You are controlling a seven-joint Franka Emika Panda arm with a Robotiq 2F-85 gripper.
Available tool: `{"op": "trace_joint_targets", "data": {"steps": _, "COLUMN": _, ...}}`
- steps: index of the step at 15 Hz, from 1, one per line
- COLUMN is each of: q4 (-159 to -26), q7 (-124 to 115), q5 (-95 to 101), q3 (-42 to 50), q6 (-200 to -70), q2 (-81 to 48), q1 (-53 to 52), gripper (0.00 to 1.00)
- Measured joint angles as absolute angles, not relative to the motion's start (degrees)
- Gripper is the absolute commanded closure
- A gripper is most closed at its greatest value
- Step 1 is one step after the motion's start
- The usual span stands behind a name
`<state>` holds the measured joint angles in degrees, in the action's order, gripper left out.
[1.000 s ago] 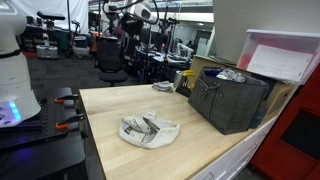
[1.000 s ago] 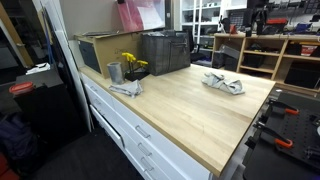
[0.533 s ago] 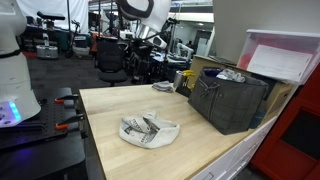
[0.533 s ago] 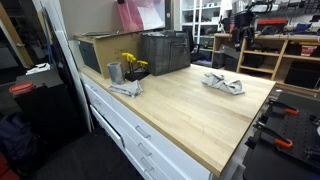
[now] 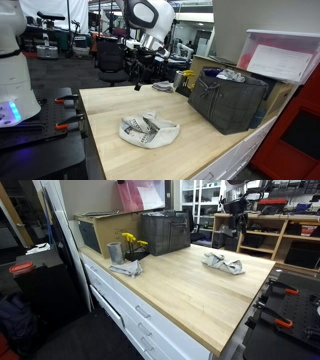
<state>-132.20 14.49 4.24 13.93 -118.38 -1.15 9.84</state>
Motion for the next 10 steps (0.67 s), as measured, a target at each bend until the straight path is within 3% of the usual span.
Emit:
{"op": "trace_joint_targets", "data": {"steps": 4, "q4": -132.23, "q7": 14.46, "q5": 0.88, "q3": 13.91, "q6": -120.02, "q2": -1.66, "q1": 10.02, "gripper": 0.0}}
{"op": "trace_joint_targets", "data": {"steps": 10, "q4": -132.57, "q7": 14.47, "q5": -11.74, "q3": 12.67, "q6": -133.56, "q2": -9.78, "q1": 10.51, "gripper": 0.0}}
